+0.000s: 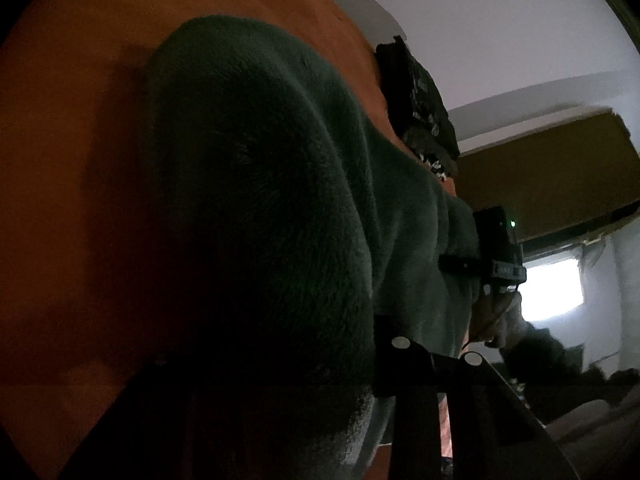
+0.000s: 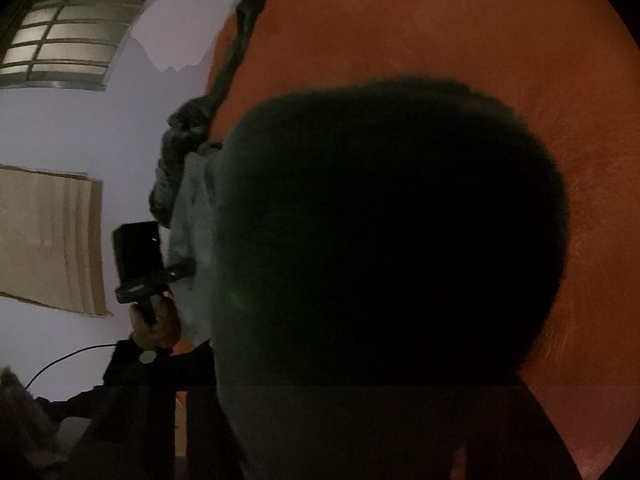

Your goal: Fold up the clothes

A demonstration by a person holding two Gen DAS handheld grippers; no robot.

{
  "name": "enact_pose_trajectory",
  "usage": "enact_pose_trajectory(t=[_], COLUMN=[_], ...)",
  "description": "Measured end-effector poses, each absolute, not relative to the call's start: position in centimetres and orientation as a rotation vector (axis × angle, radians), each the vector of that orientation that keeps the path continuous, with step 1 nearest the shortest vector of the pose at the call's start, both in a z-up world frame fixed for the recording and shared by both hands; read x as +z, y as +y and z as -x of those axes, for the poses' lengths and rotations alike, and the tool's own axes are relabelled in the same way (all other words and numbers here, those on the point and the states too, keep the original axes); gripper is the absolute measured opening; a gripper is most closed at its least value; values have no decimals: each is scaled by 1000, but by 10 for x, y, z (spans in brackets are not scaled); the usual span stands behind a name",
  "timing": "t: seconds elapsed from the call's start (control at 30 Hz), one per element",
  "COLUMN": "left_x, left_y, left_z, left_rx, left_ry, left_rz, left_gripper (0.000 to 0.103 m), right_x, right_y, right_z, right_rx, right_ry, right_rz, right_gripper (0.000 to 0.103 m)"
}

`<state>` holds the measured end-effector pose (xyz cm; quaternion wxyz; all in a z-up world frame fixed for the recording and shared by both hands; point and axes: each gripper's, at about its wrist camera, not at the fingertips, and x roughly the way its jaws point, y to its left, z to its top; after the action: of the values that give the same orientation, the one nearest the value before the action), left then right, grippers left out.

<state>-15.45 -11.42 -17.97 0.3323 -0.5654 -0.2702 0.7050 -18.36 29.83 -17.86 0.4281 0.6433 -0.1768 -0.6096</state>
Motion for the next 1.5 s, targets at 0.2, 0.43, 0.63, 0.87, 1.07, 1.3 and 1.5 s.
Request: enact_pose_trajectory(t=[0.2, 0.43, 0.63, 0.87, 1.07, 1.3, 1.5], left_x=[-150, -68, 17, 64, 57, 41, 10], left_y=[-105, -77, -23, -1, 15, 53, 94], left_z=[165, 204, 238, 245, 240, 274, 356], left_rx=[1794, 1781, 1774, 1770, 1752, 1718, 1715], left_ry=[-752, -693, -605, -566, -611, -664, -674], left_rz=[1469, 1402, 1329, 1254, 1250, 1311, 1321], left_gripper=[33, 32, 33, 33, 33, 33, 32], right_x=[-150, -100, -21, 71, 121, 142, 107], right_y=[304, 338, 385, 465, 526, 575, 585], right_z=[176, 198, 220, 254, 282, 345, 450], right_rx=[-1498, -1512, -1595, -1706, -1752, -1760, -1698], right_ry=[-520, -689, -740, -758, -743, -759, -811], right_rz=[-1566, -1503, -1421, -1351, -1395, -1457, -1477], right_gripper=[42, 42, 42, 42, 42, 42, 42])
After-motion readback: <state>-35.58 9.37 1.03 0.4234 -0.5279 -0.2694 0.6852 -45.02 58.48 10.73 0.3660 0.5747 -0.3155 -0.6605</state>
